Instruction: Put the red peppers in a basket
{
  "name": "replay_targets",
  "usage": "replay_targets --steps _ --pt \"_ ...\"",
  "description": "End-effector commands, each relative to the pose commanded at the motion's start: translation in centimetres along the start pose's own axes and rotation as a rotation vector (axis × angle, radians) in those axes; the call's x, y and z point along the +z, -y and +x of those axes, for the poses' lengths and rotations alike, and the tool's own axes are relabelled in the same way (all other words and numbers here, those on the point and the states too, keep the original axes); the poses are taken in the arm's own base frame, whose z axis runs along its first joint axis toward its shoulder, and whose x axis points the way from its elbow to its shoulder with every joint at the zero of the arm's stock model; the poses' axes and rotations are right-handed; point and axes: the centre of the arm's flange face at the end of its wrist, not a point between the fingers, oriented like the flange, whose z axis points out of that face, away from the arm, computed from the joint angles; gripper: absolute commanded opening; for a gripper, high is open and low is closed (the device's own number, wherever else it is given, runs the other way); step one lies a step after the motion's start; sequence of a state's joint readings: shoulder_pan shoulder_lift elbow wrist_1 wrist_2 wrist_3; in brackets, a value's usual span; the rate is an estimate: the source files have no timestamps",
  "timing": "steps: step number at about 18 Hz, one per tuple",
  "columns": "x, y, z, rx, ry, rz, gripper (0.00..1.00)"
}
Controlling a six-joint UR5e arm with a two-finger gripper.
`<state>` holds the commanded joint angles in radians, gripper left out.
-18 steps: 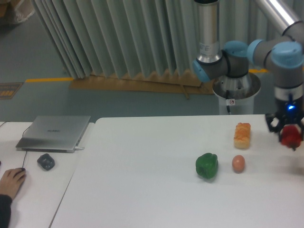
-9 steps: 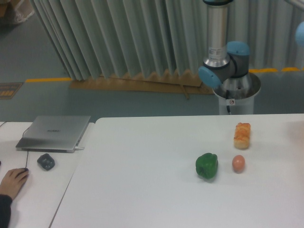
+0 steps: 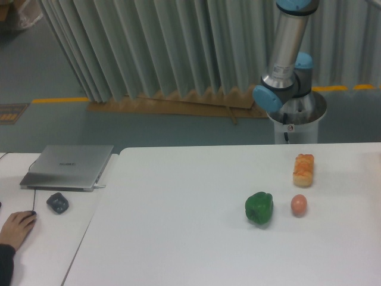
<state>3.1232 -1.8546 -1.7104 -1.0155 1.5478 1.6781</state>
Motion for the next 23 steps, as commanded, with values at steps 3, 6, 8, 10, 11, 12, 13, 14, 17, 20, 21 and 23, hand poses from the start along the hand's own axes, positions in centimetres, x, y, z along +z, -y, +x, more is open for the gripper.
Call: replay_targets --steps 3,6,8,10,11,12,13,14,17,20,21,23 --pt "-0.1 -0.1 0.0 0.037 0.001 -0.002 1.00" --pt "-0.8 -0.1 -0.2 0.040 0.012 0.000 1.00" --pt "-2.0 1.3 -0.5 0.065 0.029 -0.002 1.00" --pt "-3.0 3.1 -0.7 0.094 0.046 -0.005 1.00" --pt "-3.8 4.2 -0.4 0.111 0.060 0.001 1.00" --pt "-4.5 6.0 -0.1 0.132 0.073 0.015 1.00" --pt "-5.3 8.2 0.1 0.159 0.085 0.038 1.00" --pt "-5.9 9.9 0.3 0.183 0.075 0.067 1.00" --pt "-9.2 14.1 -0.3 0.263 0.075 0.099 1.00" --pt "-8.9 14.3 -0.3 0.371 0.029 0.063 1.00" --pt "-8.6 14.3 -0.2 0.421 0.025 0.060 1.00" --pt "-8.2 14.8 0.3 0.499 0.018 0.059 1.00"
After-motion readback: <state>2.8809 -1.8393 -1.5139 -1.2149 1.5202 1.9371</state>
